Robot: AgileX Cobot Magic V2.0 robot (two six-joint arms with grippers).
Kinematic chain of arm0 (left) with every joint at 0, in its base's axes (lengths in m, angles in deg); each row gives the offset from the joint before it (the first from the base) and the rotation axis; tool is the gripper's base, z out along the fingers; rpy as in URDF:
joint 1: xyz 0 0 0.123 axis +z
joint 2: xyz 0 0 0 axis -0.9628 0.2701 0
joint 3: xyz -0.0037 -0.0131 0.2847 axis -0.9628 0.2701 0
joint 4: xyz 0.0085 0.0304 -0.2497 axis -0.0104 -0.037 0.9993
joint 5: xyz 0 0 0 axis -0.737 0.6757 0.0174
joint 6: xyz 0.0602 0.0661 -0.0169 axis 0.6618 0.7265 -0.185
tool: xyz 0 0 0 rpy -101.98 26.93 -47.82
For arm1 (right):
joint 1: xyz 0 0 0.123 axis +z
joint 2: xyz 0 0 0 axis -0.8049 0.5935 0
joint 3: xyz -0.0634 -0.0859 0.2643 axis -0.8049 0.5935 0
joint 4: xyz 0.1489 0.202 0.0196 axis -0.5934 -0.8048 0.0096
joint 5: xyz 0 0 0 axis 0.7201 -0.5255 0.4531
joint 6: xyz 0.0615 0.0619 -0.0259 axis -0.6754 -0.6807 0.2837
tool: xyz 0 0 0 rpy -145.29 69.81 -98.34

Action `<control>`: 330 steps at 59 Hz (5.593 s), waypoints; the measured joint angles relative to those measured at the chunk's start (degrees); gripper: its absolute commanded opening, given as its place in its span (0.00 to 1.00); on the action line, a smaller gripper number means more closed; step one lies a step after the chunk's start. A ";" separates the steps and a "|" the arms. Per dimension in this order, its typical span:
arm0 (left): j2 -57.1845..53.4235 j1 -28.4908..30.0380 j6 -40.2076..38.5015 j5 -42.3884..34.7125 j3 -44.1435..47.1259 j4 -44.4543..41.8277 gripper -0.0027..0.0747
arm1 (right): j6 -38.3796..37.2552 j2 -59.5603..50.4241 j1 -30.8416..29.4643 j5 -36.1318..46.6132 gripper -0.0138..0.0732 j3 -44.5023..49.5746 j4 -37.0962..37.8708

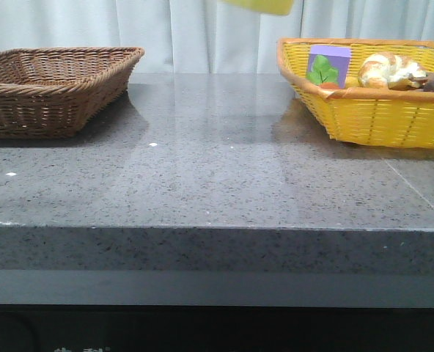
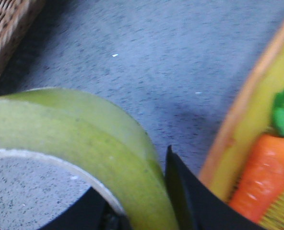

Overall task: Transfer tape with both arms
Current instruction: 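Lift the tape roll out and set it on the table between baskets, then open the right gripper and withdraw it upward from the tape, then lower the left gripper onto the tape roll rim and grasp it, then lift the tape roll with the left gripper toward the brown basket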

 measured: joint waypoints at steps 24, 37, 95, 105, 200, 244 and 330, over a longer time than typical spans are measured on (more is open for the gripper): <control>0.00 0.00 0.00 0.00 0.00 0.00 0.67 | 0.00 8.51 7.55 0.02 0.33 0.00 6.43; 0.00 0.00 0.00 0.00 0.00 0.00 0.67 | 0.00 12.33 7.93 0.25 0.33 0.00 8.30; 0.00 0.00 0.00 0.00 0.00 0.00 0.67 | -1.05 -5.66 7.57 1.83 0.61 -0.04 7.00; 0.00 0.00 0.00 0.00 0.00 0.00 0.67 | -1.05 -14.71 7.44 6.02 0.61 8.10 5.84; 25.52 0.77 0.26 15.68 -23.42 -10.45 0.82 | -1.05 -75.39 7.44 40.89 0.61 77.27 2.13; 59.77 0.90 5.60 26.96 -48.24 -10.98 0.82 | -1.05 -75.39 7.44 40.89 0.61 77.27 2.13; 63.97 4.48 6.24 38.43 -64.68 -3.85 0.18 | -1.05 -75.39 7.44 40.96 0.61 77.27 2.13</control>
